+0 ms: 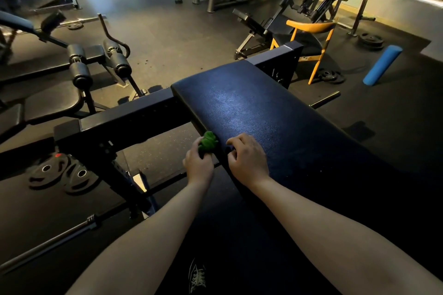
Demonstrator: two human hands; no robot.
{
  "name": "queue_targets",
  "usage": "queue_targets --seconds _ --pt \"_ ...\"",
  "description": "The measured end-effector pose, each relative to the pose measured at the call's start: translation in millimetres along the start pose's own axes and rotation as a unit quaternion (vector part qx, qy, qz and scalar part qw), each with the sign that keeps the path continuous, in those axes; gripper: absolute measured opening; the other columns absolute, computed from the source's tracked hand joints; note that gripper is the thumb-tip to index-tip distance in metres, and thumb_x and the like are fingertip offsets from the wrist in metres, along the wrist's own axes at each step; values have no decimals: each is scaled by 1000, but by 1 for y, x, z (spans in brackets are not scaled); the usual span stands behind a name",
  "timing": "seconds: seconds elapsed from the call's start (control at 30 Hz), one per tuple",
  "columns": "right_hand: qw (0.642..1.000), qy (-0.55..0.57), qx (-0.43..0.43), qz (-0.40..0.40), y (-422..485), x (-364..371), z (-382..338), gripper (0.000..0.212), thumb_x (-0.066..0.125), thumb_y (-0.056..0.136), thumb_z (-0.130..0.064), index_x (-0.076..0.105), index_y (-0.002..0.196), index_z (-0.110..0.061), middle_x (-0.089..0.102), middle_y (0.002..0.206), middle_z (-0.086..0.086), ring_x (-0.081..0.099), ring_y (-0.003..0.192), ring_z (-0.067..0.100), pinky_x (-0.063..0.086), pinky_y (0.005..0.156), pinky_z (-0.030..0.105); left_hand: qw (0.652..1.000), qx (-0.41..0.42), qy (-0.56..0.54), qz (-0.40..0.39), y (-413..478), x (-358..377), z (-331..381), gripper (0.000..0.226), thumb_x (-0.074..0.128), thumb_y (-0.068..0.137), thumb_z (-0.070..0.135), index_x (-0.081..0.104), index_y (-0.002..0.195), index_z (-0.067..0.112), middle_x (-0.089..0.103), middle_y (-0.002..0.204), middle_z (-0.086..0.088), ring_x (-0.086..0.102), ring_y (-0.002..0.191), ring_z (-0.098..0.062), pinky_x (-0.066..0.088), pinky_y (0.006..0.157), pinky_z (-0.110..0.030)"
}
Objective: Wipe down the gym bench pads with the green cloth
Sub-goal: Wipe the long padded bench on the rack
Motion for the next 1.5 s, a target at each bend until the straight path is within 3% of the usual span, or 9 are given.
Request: queue_targets --seconds 0.07,0.17,0.4,0.6,0.8,0.97,1.27,1.47,1.5 --pt "1000 3 1 -1 -1 -1 -1 28 51 78 -18 67 100 -16 60 97 1 54 96 24 47 81 39 999 -27 -30 -29 8 8 -6 45 55 82 25 58 125 38 66 121 -6 61 113 -27 47 104 -49" --pt "999 13 16 -27 1 -1 3 25 54 82 -13 67 104 -17 62 104 1 52 104 22 44 84 36 998 -29 -44 -37 -4 17 -2 39 54 80 19 55 103 50 70 106 -8 65 98 -30 53 92 -49" --pt "997 -38 -16 -58 -20 -9 6 36 49 85 -19 65 117 -25 64 120 -9 48 119 18 23 93 36 999 -8 -2 -50 -50 23 7 41 46 77 1 56 93 37 59 104 -16 57 90 -30 47 75 -36" --pt "998 -31 -4 -57 -44 -27 16 34 50 83 -16 67 113 -19 56 109 6 49 106 29 39 90 41 999 15 25 -45 -96 27 14 36 46 81 -7 58 102 19 50 107 -15 51 88 -26 42 77 -34" --pt "994 -85 -17 -59 -71 -33 22 28 53 88 -21 64 113 -23 58 113 3 48 111 28 35 93 43 999 -4 7 -41 -113 24 4 45 48 76 8 57 111 34 60 108 -18 60 91 -31 51 79 -35" --pt "997 -73 -24 -25 -78 -34 24 29 47 82 -23 67 104 -21 62 104 3 53 103 29 42 87 45 999 -22 -39 0 -92 24 4 49 52 87 -3 57 129 22 62 118 -14 60 102 -26 45 86 -26" --pt "999 -42 -5 16 -78 -40 24 52 53 84 -22 53 136 -19 64 102 2 55 101 23 43 86 44 1000 2 4 -28 -118 36 4 33 49 80 -12 60 100 12 55 108 -18 52 96 -29 36 77 -26" --pt "998 -55 11 7 -87 -39 22 42 43 80 -23 65 116 -19 66 108 -1 59 107 25 43 86 42 995 37 1 -88 -126 25 7 41 49 78 -10 61 106 18 54 110 -15 55 89 -21 44 71 -9" --pt "998 -53 7 12 -89 -40 21 41 41 80 -24 66 113 -19 66 107 -2 59 106 24 44 85 41 996 27 -23 -80 -118 21 7 45 49 77 -4 60 107 28 56 111 -16 58 91 -24 52 75 -17"
Point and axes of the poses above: each hand's wrist, its own y-axis towards the middle knuckle, its own x-axis out of the palm, z = x × y, the point moved 7 cm from there along y, towards the middle knuckle
